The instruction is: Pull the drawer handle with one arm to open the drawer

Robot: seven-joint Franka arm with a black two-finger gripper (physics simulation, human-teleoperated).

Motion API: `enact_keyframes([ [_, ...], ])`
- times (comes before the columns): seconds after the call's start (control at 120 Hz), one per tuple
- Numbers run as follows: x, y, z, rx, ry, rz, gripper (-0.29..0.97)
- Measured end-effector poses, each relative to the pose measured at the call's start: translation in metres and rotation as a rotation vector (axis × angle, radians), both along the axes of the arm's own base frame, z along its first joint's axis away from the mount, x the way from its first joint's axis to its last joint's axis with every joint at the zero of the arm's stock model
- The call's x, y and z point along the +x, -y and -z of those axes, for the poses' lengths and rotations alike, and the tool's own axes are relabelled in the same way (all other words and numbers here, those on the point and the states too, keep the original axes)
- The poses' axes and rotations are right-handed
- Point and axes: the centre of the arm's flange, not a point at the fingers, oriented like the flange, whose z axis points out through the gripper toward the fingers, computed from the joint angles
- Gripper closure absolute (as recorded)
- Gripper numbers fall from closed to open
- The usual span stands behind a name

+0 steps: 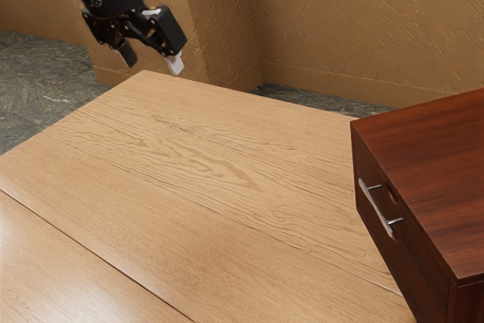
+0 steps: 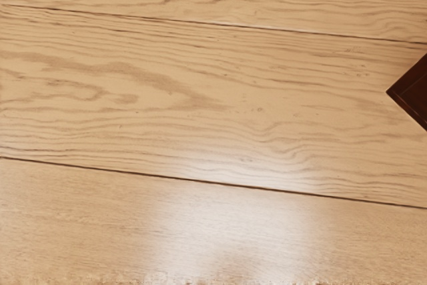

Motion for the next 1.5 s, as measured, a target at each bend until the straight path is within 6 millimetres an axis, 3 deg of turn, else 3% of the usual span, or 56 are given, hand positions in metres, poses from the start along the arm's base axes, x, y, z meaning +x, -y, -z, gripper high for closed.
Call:
enact_keyframes([
  [0.092, 0.011, -0.004, 0.017, 0.004, -0.041, -0.029, 0.00],
  [0.3, 0.002, 0.003, 0.036, -0.072, -0.172, -0.037, 0.00],
  [0.383, -0.020, 0.014, 0.043, -0.121, -0.214, -0.040, 0.00],
  [0.425, -0.038, 0.033, 0.054, -0.135, -0.232, -0.022, 0.00],
  [0.483, -0.053, 0.092, 0.068, -0.126, -0.238, 0.050, 0.00],
  [0.525, -0.053, 0.123, 0.076, -0.123, -0.236, 0.071, 0.00],
  [0.567, -0.044, 0.141, 0.086, -0.126, -0.238, 0.065, 0.00],
  [0.65, -0.024, 0.157, 0.097, -0.147, -0.227, 0.023, 0.00],
  [0.758, -0.009, 0.161, 0.099, -0.151, -0.182, -0.040, 0.00],
  [0.917, -0.015, 0.197, 0.086, -0.155, -0.131, -0.062, 0.00],
  [1.008, -0.010, 0.218, 0.099, -0.205, -0.140, -0.077, 0.00],
  [1.142, 0.003, 0.231, 0.121, -0.282, -0.140, -0.127, 0.00],
  [1.3, 0.015, 0.235, 0.133, -0.327, -0.126, -0.185, 0.00],
  [1.5, 0.013, 0.229, 0.161, -0.346, -0.116, -0.254, 0.00],
])
